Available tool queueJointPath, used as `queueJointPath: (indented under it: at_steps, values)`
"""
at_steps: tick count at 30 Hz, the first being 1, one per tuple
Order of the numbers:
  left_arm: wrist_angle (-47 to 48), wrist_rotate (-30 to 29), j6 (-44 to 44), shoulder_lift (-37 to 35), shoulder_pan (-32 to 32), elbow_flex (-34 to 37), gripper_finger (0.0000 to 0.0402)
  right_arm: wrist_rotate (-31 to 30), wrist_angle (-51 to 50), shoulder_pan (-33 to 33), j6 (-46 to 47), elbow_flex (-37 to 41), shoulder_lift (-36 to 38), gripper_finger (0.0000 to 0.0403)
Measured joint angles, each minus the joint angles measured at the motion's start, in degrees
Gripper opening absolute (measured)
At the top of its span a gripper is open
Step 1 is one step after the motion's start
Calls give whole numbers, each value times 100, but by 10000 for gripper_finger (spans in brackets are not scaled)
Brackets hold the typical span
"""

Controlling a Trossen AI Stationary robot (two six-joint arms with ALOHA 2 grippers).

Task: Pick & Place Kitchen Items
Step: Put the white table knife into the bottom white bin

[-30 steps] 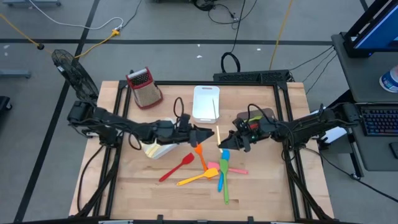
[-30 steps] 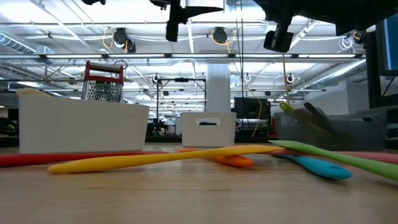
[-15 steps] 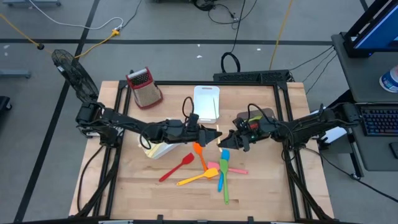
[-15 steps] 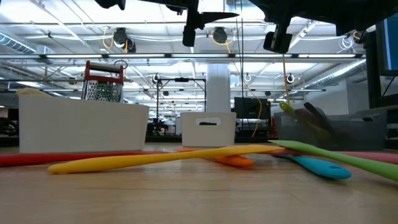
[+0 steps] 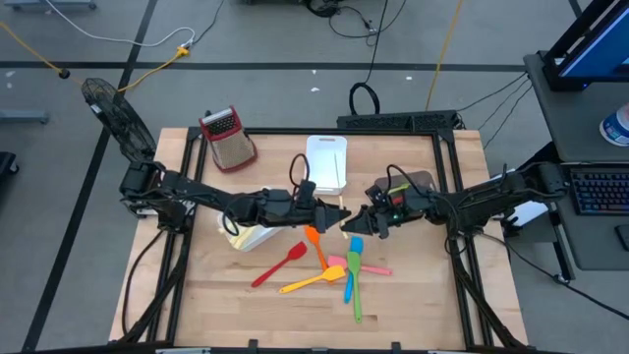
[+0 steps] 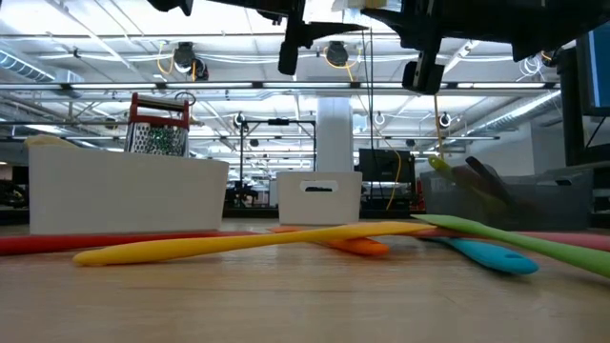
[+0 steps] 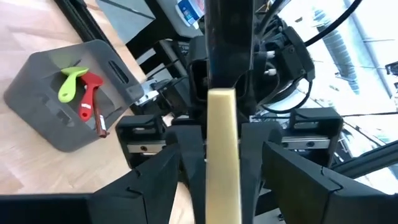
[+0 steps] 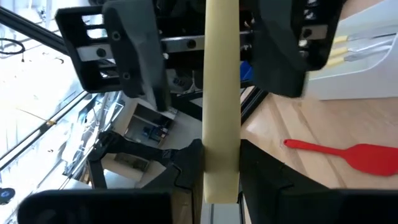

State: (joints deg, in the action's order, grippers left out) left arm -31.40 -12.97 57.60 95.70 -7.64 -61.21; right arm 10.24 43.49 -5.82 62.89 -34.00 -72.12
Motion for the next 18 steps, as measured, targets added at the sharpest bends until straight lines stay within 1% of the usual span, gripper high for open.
queueJointPath:
  at_steps: [3,7,9,13,16,18]
  values:
    - [15,1,-10,-7,0,0,212,-33,30,2,-11,0,2,70]
    - [40,2,-45,-7,0,2,174,-127,124,2,-35,0,2,70]
    - [34,48,-76,-7,2,2,151,-128,131,2,-39,0,2,70]
    - [22,341,-13,-7,66,2,94,-129,121,2,-37,0,2,70]
    - [34,376,-15,-7,118,2,53,-140,95,4,-43,4,2,70]
    - [38,429,-15,-7,138,2,52,-142,95,4,-44,4,2,70]
